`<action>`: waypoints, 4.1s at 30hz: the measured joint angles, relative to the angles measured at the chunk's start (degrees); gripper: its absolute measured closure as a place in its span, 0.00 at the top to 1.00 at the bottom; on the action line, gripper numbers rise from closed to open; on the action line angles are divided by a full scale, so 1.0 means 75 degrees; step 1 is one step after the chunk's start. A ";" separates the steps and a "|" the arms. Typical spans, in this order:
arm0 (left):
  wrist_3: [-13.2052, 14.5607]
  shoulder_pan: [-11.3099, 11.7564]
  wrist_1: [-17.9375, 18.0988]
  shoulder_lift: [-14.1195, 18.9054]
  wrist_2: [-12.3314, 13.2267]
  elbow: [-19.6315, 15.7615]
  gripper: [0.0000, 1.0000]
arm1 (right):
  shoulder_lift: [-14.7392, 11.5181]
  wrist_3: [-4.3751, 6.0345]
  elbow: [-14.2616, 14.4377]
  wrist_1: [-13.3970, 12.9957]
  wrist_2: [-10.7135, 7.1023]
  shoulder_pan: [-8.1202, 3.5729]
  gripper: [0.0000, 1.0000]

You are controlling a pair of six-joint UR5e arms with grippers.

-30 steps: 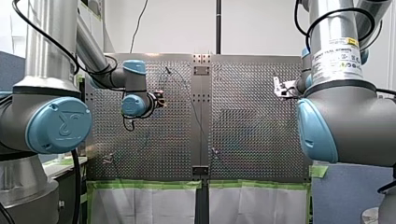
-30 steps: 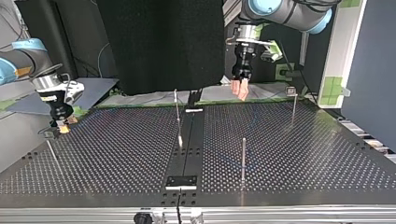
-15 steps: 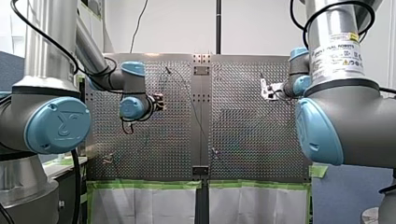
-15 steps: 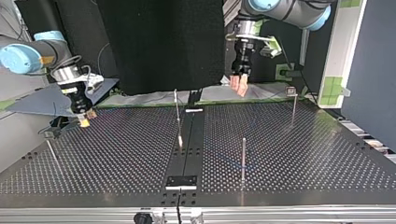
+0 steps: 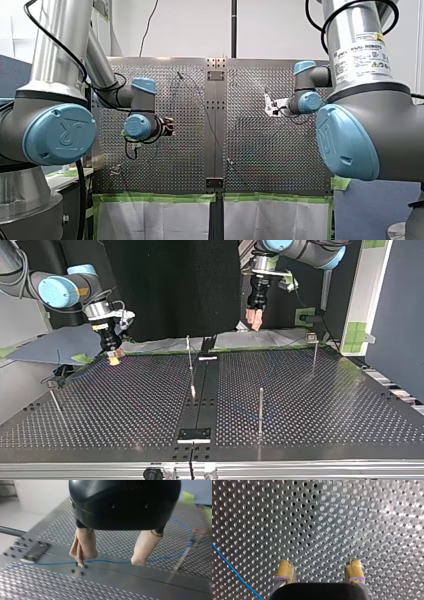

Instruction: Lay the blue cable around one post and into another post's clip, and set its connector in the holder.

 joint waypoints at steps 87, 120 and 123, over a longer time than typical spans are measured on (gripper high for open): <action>0.0266 -0.0239 -0.0934 -0.0253 -0.1112 -0.0014 1.00 | 0.0900 -0.0052 0.1649 -0.1622 0.4005 0.4179 0.99; -0.0024 -0.0414 -0.0971 -0.0254 -0.0991 -0.0016 1.00 | 0.0736 -0.0305 0.1696 -0.2002 0.3140 0.3694 0.99; -0.0024 -0.0416 -0.0970 -0.0254 -0.1000 -0.0016 1.00 | 0.0737 -0.0299 0.1697 -0.2045 0.3112 0.3728 0.99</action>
